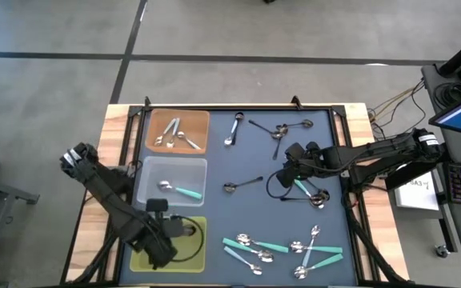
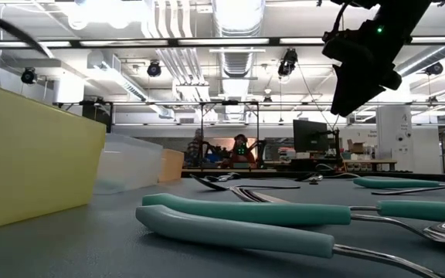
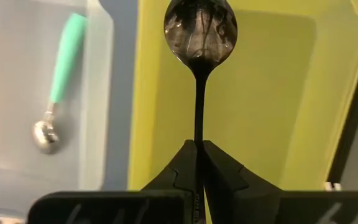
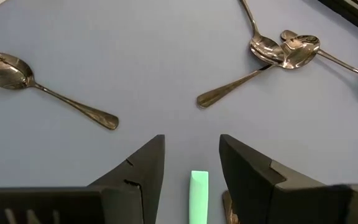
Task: Sort silverware by color (type)
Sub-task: Put the black spoon into the yellow bin, then put the light green spoon into the transparent bin
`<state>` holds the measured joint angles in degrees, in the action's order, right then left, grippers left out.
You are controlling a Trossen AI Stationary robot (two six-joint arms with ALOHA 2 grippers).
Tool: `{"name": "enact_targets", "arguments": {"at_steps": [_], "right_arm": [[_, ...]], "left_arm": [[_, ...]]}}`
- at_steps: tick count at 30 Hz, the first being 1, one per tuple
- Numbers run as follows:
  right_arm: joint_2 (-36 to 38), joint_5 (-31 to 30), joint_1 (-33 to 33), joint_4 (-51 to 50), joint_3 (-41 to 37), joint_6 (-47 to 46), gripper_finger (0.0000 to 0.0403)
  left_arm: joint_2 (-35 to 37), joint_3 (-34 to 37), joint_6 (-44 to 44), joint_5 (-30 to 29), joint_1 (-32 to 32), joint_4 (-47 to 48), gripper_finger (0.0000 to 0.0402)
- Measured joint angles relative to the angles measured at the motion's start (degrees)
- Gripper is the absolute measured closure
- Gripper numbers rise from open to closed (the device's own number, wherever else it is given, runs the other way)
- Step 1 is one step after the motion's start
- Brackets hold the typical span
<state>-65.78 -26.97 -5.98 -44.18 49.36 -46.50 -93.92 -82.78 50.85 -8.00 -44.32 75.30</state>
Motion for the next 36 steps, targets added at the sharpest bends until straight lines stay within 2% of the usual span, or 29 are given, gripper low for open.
{"name": "enact_targets", "arguments": {"at_steps": [9, 14, 18, 21, 24, 29, 36], "right_arm": [[0.0, 0.0, 0.0, 0.02, 0.0, 0.0, 0.0257], [0.0, 0.01, 0.0, 0.02, 0.0, 0.0, 0.0257], [0.0, 0.01, 0.0, 0.03, 0.0, 0.0, 0.0257], [0.0, -0.01, 0.0, 0.04, 0.0, 0.0, 0.0257], [0.0, -0.01, 0.0, 0.04, 0.0, 0.0, 0.0257], [0.0, -0.01, 0.0, 0.05, 0.0, 0.0, 0.0257], [0.0, -0.01, 0.0, 0.08, 0.0, 0.0, 0.0257]], "left_arm": [[0.05, 7.93, 4.86, 3.49, -2.76, -10.36, 0.0357], [0.12, 8.59, 5.32, 2.0, -2.43, -12.29, 0.0319], [0.25, 4.9, -1.61, -3.43, -0.81, -13.06, 0.0301], [0.29, 3.08, -7.18, -4.5, 2.24, -16.02, 0.0299], [0.29, 3.36, -12.43, -4.33, 6.05, -22.95, 0.0298], [-2.06, 4.52, -20.77, 0.33, 12.38, -35.55, 0.0298], [-10.76, 1.47, -29.85, 6.52, 17.12, -41.93, 0.0298]]}}
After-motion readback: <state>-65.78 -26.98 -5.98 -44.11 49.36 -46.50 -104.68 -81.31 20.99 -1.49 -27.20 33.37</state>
